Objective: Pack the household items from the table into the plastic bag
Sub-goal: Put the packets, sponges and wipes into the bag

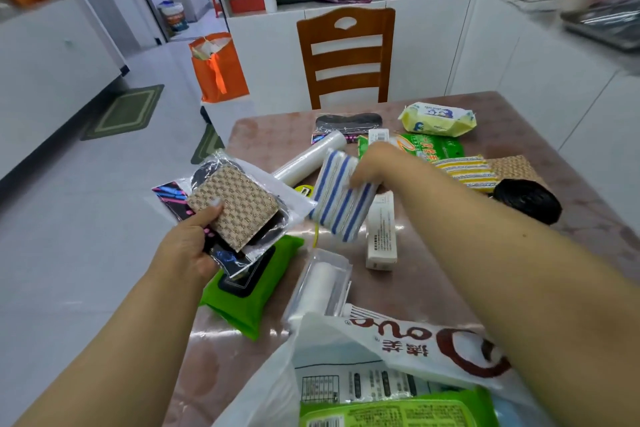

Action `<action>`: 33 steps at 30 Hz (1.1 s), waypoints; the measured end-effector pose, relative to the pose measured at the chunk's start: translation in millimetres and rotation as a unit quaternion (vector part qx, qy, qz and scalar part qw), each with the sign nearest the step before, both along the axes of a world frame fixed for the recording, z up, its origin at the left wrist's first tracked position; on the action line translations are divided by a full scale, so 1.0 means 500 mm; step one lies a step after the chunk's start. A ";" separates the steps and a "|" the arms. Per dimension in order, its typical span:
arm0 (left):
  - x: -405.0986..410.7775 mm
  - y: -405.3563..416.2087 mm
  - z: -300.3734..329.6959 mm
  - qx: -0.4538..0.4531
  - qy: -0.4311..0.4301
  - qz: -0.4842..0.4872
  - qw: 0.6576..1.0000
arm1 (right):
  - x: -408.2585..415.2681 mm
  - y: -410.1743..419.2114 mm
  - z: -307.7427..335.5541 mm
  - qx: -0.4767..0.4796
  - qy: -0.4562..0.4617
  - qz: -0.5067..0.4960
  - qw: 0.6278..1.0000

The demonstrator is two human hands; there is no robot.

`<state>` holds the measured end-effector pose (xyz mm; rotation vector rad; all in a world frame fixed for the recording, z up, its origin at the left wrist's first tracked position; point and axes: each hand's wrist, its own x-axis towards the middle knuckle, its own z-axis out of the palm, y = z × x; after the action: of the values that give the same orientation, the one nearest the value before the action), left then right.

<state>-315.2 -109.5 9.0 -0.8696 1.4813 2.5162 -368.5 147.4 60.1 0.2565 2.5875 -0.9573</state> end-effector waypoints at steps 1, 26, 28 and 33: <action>0.001 0.007 0.001 -0.002 -0.001 -0.002 1.000 | -0.005 0.021 0.022 -0.016 0.043 -0.024 0.999; 0.008 0.185 -0.001 0.047 0.004 -0.187 0.981 | -0.050 0.163 -0.161 -0.009 0.074 -0.284 0.956; -0.001 0.207 -0.006 0.051 0.002 -0.197 0.979 | -0.049 0.195 -0.187 0.025 0.015 -0.330 0.943; -0.022 0.237 -0.024 0.060 -0.005 -0.199 0.978 | -0.064 0.216 -0.225 -0.022 -0.061 -0.433 0.899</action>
<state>-326.2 9.2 -3.1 -0.5050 1.3257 2.2693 -400.6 255.2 -52.5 1.4857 2.2994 -1.1981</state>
